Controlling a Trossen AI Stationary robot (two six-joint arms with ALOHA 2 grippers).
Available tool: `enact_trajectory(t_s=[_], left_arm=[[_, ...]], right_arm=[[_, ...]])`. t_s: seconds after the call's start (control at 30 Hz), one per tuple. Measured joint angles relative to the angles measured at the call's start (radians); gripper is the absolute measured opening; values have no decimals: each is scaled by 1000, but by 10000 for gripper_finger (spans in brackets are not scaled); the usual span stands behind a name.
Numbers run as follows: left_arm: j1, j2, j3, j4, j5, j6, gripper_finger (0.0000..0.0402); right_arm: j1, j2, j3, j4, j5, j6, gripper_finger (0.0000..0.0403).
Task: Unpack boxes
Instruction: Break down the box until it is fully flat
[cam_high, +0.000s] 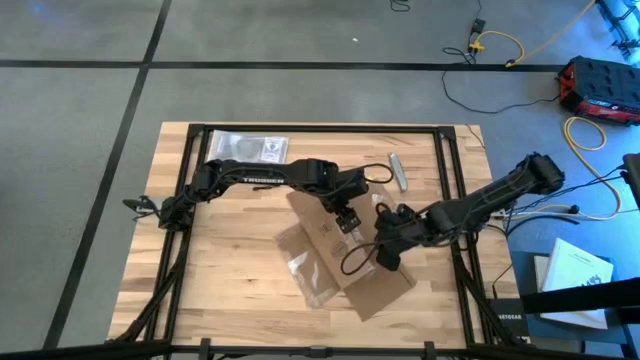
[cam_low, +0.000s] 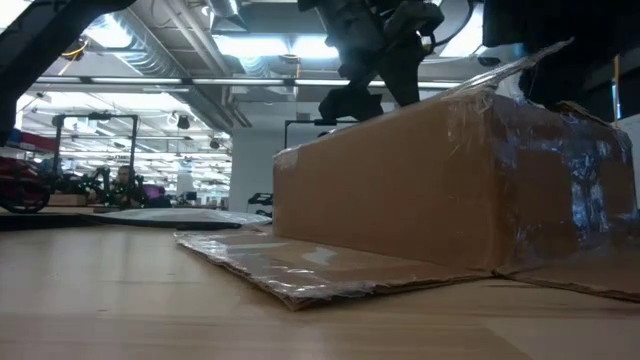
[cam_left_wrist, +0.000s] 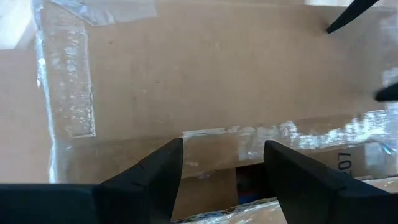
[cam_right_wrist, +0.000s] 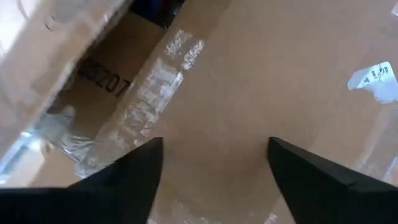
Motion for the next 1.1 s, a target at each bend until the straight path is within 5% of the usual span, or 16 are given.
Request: enact_trajectory(t_s=[0.33, 0.83, 1.1], left_arm=[[-8, 0, 8, -135, 155, -44, 211], [-22, -16, 8, -268, 245, -51, 211], [-23, -16, 9, -261, 244, -49, 211]], right_arm=[[0, 22, 0, 0, 0, 3, 119], [11, 15, 30, 111, -80, -43, 98], [16, 15, 86, 129, -73, -259, 29]])
